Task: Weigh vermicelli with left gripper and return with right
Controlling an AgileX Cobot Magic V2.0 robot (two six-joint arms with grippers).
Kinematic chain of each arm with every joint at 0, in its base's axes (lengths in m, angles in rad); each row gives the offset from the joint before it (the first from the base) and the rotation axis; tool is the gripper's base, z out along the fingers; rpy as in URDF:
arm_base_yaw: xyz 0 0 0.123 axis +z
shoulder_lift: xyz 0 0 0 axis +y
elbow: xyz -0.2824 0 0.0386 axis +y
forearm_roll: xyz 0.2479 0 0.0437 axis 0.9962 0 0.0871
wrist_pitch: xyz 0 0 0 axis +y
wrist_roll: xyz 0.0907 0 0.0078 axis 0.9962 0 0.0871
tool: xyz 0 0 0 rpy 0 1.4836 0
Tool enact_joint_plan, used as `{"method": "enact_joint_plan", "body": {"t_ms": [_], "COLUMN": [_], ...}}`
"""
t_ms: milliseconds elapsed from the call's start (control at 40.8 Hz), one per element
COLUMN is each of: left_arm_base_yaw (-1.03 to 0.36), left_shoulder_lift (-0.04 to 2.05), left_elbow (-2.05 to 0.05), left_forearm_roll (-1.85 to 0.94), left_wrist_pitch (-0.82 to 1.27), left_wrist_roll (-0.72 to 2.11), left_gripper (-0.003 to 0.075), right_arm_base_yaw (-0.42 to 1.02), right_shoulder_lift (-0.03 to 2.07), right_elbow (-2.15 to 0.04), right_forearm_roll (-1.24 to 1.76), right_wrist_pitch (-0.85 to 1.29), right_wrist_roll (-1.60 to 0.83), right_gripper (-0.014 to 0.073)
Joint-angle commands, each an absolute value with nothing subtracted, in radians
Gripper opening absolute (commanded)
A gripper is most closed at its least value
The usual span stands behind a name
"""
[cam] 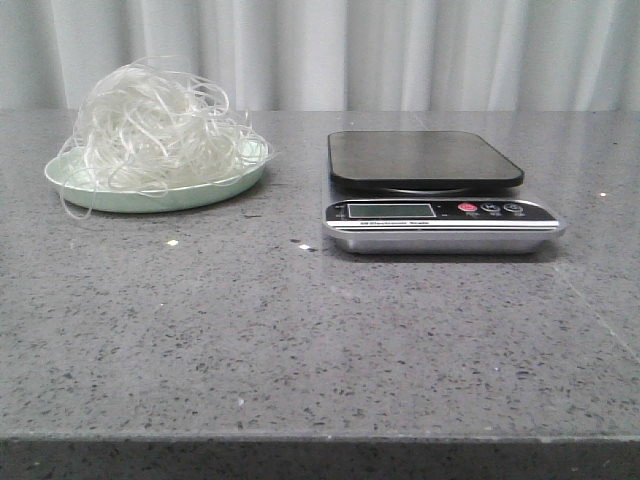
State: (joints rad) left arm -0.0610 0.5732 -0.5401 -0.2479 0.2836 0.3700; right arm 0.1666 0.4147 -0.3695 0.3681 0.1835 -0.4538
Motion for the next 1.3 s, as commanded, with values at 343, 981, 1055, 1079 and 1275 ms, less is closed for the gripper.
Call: {"method": "enact_joint_plan", "body": {"t_ms": [343,981,1055,1079,1275], "left_arm_base_yaw": [-0.069,-0.067,-0.067,-0.064,-0.015], "left_shoulder_lift": [0.571,0.314,0.236,0.214,0.012], "left_elbow": [-0.567,-0.358,-0.295,-0.273,-0.134], "left_forearm_roll": [-0.264,-0.074,-0.074,-0.074,-0.074], "left_wrist_pitch": [0.209,0.151,0.149,0.149,0.149], "left_wrist_roll": [0.36,0.179,0.179,0.179,0.179], "left_gripper": [0.0137,0.0137,0.0137,0.0137,0.0137], "right_arm_base_yaw": [0.162,0.162,0.162,0.162,0.162], "right_shoulder_lift": [0.417,0.417,0.417,0.417,0.417], "right_elbow": [-0.394,-0.394,-0.394,-0.394,-0.394], "right_forearm_roll": [0.363,0.363,0.363,0.363,0.363], "right_wrist_pitch": [0.117,0.117,0.117,0.117,0.117], "right_wrist_roll": [-0.463,-0.463,-0.463,-0.463,-0.463], "right_gripper": [0.0151,0.0151,0.0151,0.0151,0.0151]}}
